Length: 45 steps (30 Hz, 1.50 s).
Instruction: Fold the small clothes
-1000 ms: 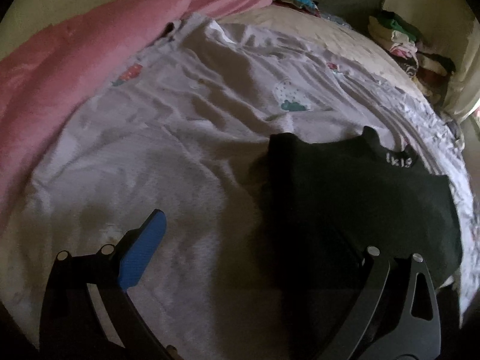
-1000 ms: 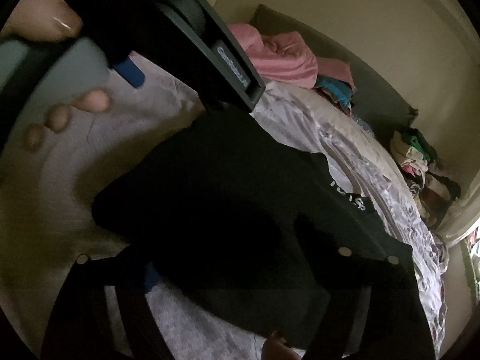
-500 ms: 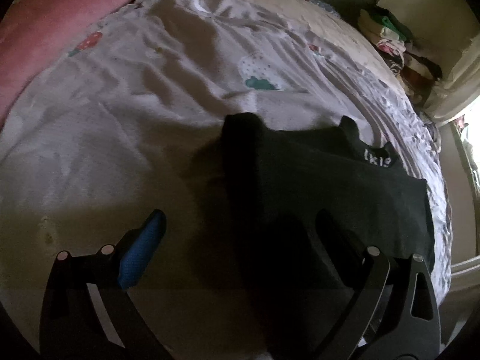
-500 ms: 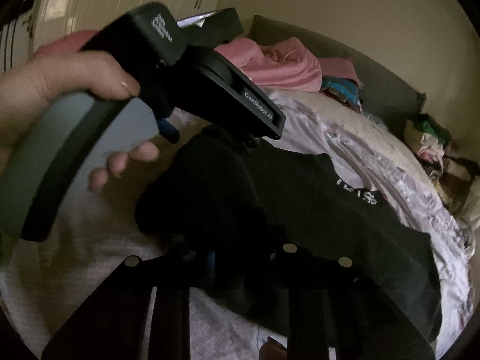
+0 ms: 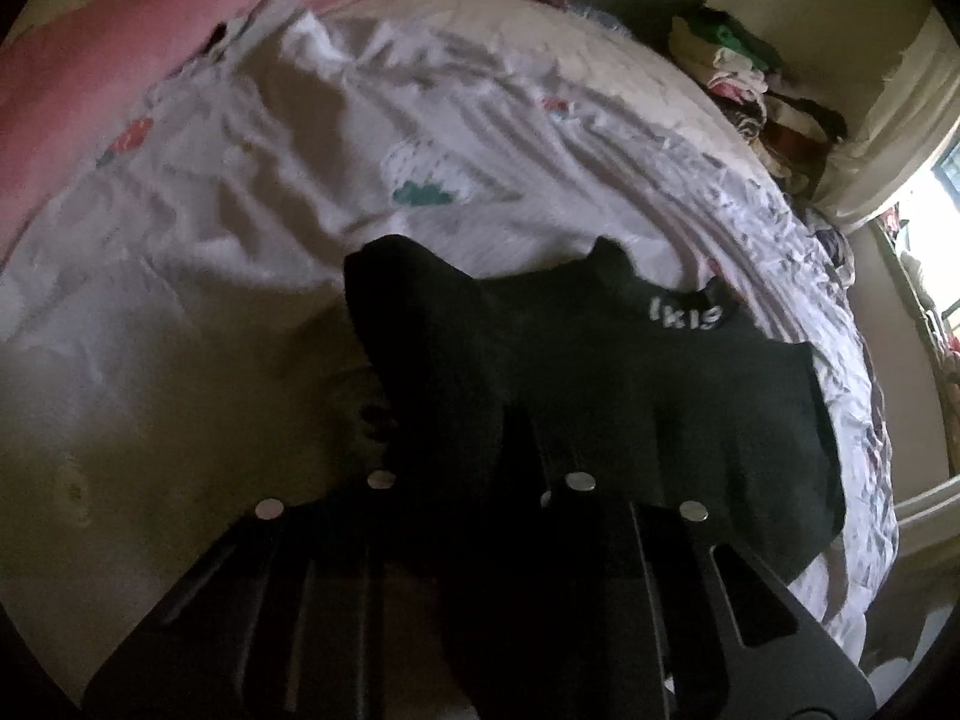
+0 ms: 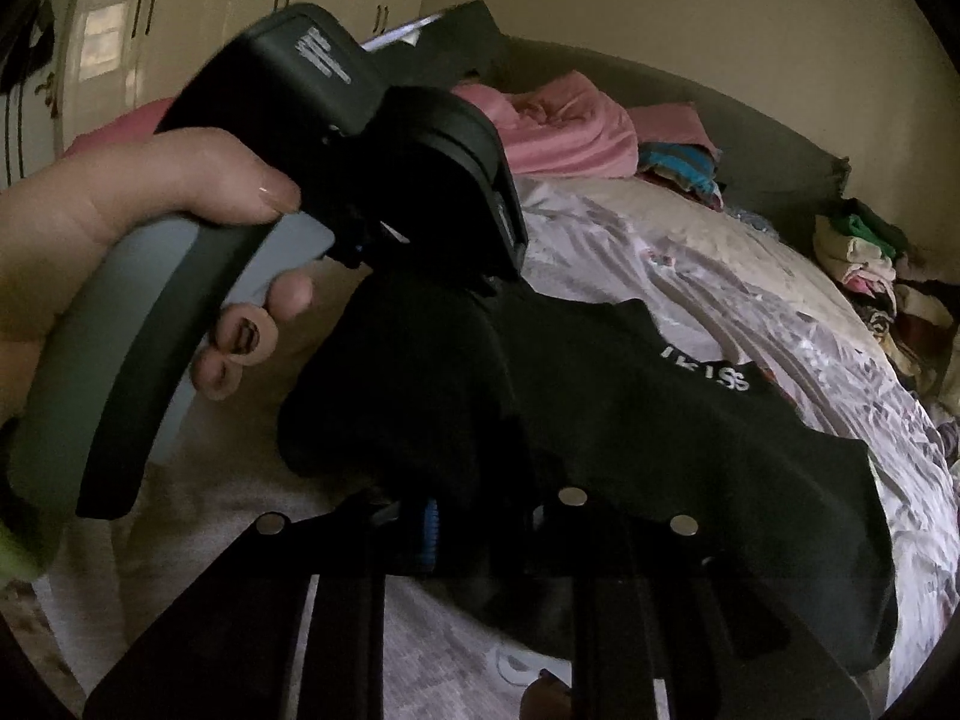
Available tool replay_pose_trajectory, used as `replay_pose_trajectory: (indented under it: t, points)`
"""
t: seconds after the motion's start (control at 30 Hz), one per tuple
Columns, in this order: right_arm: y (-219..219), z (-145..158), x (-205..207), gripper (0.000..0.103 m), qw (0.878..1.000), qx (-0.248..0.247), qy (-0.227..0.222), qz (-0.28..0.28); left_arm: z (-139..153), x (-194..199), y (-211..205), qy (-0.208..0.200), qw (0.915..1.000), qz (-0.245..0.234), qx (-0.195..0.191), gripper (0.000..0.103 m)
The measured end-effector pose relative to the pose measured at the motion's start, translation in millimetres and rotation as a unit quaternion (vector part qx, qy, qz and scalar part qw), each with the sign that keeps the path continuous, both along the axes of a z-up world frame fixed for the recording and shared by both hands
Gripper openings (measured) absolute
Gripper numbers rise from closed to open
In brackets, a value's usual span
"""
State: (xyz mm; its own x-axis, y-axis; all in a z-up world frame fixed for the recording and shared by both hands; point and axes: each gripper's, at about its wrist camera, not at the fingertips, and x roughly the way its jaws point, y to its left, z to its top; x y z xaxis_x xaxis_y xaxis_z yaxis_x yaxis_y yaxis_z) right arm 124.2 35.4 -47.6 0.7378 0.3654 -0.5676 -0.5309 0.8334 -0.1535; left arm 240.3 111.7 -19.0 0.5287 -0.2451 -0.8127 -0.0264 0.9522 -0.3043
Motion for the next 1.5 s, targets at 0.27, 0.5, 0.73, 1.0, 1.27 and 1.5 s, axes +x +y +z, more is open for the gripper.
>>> replay_pose_trajectory:
  t: [0.27,0.5,0.73,1.0,1.27,1.5]
  points:
    - [-26,19,-8,0.014,0.999,0.023,-0.017,-0.020,35,-12,-22,-0.036,0.9991,-0.013,0.019,0.011]
    - [-46,32,-17,0.013,0.998,0.041,-0.030,-0.036,57,-21,-42,-0.056,0.9978,-0.021,0.028,0.011]
    - [-68,42,-23,0.012,0.996,0.060,-0.034,-0.056,72,-24,-64,-0.066,0.9967,-0.031,0.037,0.011]
    - [-96,46,-24,0.012,0.994,0.078,-0.034,-0.075,79,-24,-93,-0.073,0.9951,-0.045,0.049,0.011]
    - [-119,45,-24,0.012,0.991,0.092,-0.030,-0.089,80,-22,-121,-0.073,0.9939,-0.059,0.059,0.011]
    - [-136,41,-20,0.012,0.990,0.102,-0.024,-0.099,77,-17,-142,-0.067,0.9930,-0.069,0.068,0.011]
